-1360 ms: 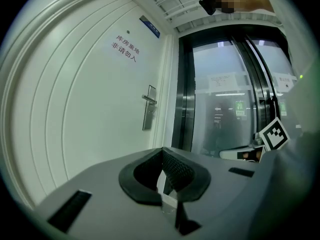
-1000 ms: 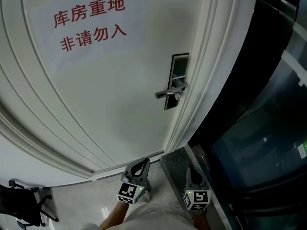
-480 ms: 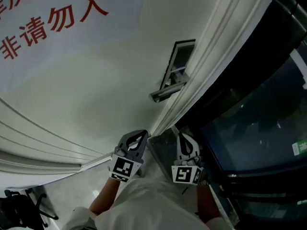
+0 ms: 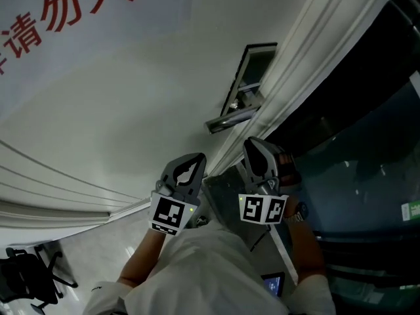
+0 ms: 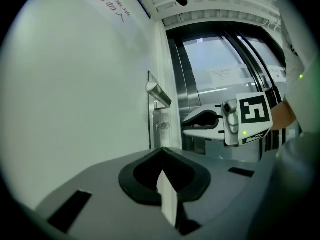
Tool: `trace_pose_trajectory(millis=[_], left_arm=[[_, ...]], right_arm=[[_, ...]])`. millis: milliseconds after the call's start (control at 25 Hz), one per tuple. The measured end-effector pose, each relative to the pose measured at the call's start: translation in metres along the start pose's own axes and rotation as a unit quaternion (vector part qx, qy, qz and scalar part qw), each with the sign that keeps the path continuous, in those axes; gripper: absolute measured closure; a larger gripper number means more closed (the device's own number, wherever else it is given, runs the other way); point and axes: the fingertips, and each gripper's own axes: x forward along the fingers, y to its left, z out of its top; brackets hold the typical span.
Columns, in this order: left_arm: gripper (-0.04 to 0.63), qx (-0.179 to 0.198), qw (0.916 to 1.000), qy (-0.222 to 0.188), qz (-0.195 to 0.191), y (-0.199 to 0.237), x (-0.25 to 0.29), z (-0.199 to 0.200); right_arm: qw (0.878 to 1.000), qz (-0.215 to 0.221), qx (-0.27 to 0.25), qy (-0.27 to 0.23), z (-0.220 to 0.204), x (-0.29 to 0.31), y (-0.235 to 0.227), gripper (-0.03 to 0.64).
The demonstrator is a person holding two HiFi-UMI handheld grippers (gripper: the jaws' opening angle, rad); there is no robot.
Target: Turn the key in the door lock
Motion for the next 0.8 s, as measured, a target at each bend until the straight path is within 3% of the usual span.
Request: trace_pose_trajectory(millis=[120, 280, 520, 640, 720, 800], left_arm=[[0.591, 0.008, 0.9998, 0.001, 0.016, 0.005, -0.001, 0.009], [0.590, 0.013, 0.9989, 0.003, 0.045, 0.015, -0.005, 0.015], [0.591, 0.015, 0.9974, 0.011, 0.070, 0.012, -0.015, 0.008], [0.591, 0.012, 0.9964, 0.012, 0.084, 0.012, -0.020, 0.008], [0.591, 0.014, 0.9956, 0.012, 0.091, 0.013, -0.023, 0.007], [0.591, 0.016, 0.9949, 0.015, 0.099, 0.013, -0.024, 0.004]], right_arm=[[0.999, 0.013, -0.035, -0.004, 0.001, 0.017, -0.006, 0.505], [0.996, 0.005, -0.086, -0.019, 0.005, 0.036, -0.016, 0.480], [0.986, -0.018, -0.164, -0.032, 0.006, 0.054, -0.016, 0.482], [0.989, -0.011, -0.139, -0.042, 0.008, 0.056, -0.018, 0.494], [0.990, -0.025, -0.128, -0.052, 0.012, 0.056, -0.019, 0.571], [0.991, -0.044, -0.118, -0.051, 0.011, 0.059, -0.020, 0.597]])
